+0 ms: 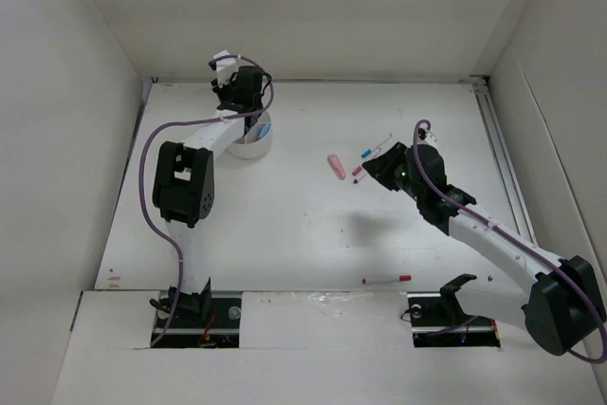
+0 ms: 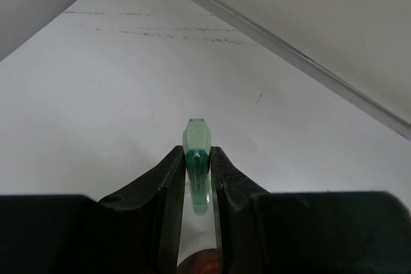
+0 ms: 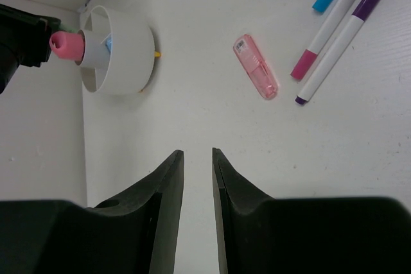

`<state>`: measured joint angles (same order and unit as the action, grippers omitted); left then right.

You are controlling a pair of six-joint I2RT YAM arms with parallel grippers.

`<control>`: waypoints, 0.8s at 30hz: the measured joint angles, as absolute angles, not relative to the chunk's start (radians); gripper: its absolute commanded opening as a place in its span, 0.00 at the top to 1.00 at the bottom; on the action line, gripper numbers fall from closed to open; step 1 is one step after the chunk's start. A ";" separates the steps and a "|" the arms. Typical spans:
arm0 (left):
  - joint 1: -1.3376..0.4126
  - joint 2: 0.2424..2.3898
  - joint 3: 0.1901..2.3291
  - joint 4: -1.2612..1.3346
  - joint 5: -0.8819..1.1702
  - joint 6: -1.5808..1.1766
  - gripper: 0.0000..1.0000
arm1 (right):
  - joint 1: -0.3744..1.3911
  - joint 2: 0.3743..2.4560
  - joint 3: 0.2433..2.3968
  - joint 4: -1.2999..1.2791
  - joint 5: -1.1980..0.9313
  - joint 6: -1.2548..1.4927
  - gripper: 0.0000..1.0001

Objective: Sort the stationery into containers
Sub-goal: Place the stationery in the storage box.

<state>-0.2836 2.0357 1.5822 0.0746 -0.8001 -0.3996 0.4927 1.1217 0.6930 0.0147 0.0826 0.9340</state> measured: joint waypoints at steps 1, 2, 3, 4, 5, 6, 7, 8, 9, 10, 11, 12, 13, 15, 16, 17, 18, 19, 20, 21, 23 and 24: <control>-0.289 2.045 1.591 0.075 -0.809 -0.396 0.82 | 0.493 1.122 0.693 0.015 0.083 0.934 0.70; -0.295 2.052 1.602 0.075 -0.818 -0.393 0.82 | 0.493 1.122 0.693 0.014 0.083 0.934 0.70; -0.299 2.059 1.611 0.075 -0.825 -0.390 0.82 | 0.493 1.122 0.693 0.015 0.083 0.934 0.70; -0.301 2.062 1.614 0.078 -0.830 -0.389 0.80 | 0.493 1.122 0.693 0.015 0.083 0.934 0.70; -0.301 2.062 1.614 0.078 -0.835 -0.389 0.80 | 0.493 1.122 0.693 0.015 0.083 0.934 0.70; -0.301 2.063 1.614 0.078 -0.840 -0.389 0.80 | 0.493 1.122 0.693 0.015 0.083 0.934 0.70; -0.301 2.063 1.614 0.078 -0.844 -0.389 0.80 | 0.493 1.122 0.693 0.015 0.083 0.934 0.70; -0.301 2.063 1.614 0.077 -0.846 -0.389 0.80 | 0.493 1.122 0.693 0.015 0.082 0.934 0.70; -0.300 2.063 1.614 0.077 -0.849 -0.389 0.80 | 0.493 1.122 0.693 0.015 0.082 0.934 0.70; -0.299 2.064 1.614 0.077 -0.855 -0.389 0.79 | 0.493 1.122 0.693 0.015 0.082 0.934 0.70; -0.299 2.064 1.613 0.078 -0.863 -0.389 0.77 | 0.493 1.122 0.693 0.015 0.082 0.934 0.70; -0.300 2.064 1.612 0.078 -0.871 -0.388 0.76 | 0.493 1.122 0.693 0.015 0.082 0.934 0.70; -0.302 2.064 1.610 0.081 -0.879 -0.384 0.74 | 0.493 1.122 0.693 0.015 0.082 0.934 0.70; -0.309 2.064 1.607 0.087 -0.895 -0.378 0.72 | 0.493 1.122 0.693 0.015 0.082 0.934 0.70; -0.313 2.064 1.605 0.091 -0.901 -0.376 0.70 | 0.493 1.122 0.693 0.015 0.081 0.934 0.70; -0.318 2.063 1.603 0.095 -0.906 -0.374 0.70 | 0.493 1.122 0.693 0.015 0.081 0.934 0.70; -0.322 2.063 1.601 0.100 -0.911 -0.374 0.70 | 0.493 1.122 0.693 0.015 0.081 0.934 0.70; -0.326 2.060 1.598 0.102 -0.916 -0.373 0.70 | 0.493 1.122 0.693 0.015 0.081 0.934 0.70; -0.329 2.054 1.594 0.100 -0.918 -0.372 0.70 | 0.493 1.122 0.693 0.015 0.081 0.934 0.70; -0.332 2.047 1.588 0.096 -0.915 -0.373 0.70 | 0.493 1.122 0.693 0.015 0.081 0.934 0.70; -0.333 2.014 1.559 0.090 -0.895 -0.378 0.70 | 0.493 1.122 0.693 0.015 0.081 0.934 0.70; -0.334 1.990 1.538 0.087 -0.878 -0.384 0.70 | 0.493 1.122 0.693 0.015 0.081 0.934 0.70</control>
<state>-0.3340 1.9896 1.5379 0.0868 -0.8776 -0.3840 0.4927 1.1217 0.6930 0.0147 0.0811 0.9344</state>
